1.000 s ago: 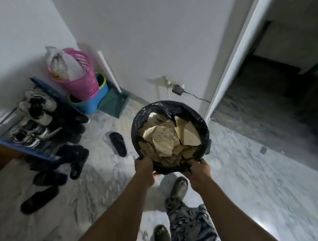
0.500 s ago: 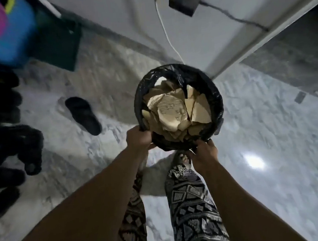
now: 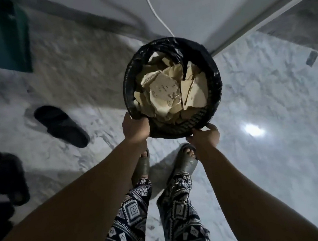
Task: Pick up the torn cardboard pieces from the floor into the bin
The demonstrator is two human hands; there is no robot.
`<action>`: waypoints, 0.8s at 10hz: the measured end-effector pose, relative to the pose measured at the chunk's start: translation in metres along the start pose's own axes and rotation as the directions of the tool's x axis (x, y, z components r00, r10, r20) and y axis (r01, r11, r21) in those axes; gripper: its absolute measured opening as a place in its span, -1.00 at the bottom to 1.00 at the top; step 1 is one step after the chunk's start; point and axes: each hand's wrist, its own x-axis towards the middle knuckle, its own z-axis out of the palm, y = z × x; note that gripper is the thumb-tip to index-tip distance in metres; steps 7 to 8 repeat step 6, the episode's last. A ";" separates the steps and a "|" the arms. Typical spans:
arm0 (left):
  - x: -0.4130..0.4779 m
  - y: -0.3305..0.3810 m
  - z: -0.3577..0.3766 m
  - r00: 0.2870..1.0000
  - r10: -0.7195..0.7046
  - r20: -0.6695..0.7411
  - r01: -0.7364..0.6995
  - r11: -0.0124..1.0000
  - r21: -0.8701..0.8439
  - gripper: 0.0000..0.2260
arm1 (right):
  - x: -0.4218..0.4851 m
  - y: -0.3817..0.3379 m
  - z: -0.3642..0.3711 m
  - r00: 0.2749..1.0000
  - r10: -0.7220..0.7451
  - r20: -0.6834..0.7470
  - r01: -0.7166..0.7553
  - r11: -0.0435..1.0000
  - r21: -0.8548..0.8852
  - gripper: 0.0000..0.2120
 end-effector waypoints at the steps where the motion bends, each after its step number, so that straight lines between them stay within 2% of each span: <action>1: 0.000 0.009 0.003 0.996 0.045 0.076 -0.033 0.988 -0.154 -0.51 | -0.001 -0.016 0.008 0.999 -0.034 -0.029 0.034 0.999 0.018 -0.47; 2: 0.001 0.028 0.005 0.974 0.111 0.198 -0.062 0.969 -0.239 -0.59 | 0.012 -0.037 0.014 0.997 -0.073 -0.005 0.073 0.995 0.060 -0.43; 3: 0.004 0.036 0.003 0.968 0.115 0.224 -0.062 0.971 -0.233 -0.59 | 0.010 -0.048 0.013 0.995 -0.070 0.077 0.076 0.994 -0.078 -0.56; 4: -0.008 0.037 -0.004 0.955 0.150 0.258 -0.142 0.989 -0.049 -0.68 | -0.003 -0.051 0.005 0.992 -0.076 0.101 0.089 0.987 -0.134 -0.47; 5: -0.032 0.047 -0.013 0.928 0.222 0.298 -0.247 0.968 0.046 -0.72 | -0.027 -0.058 0.001 0.973 -0.202 0.115 0.222 0.954 -0.202 -0.49; 6: -0.082 0.063 -0.036 0.872 0.348 0.344 -0.430 0.880 0.202 -0.68 | -0.066 -0.060 -0.031 0.938 -0.316 0.142 0.343 0.904 -0.255 -0.45; 8: -0.082 0.063 -0.036 0.872 0.348 0.344 -0.430 0.880 0.202 -0.68 | -0.066 -0.060 -0.031 0.938 -0.316 0.142 0.343 0.904 -0.255 -0.45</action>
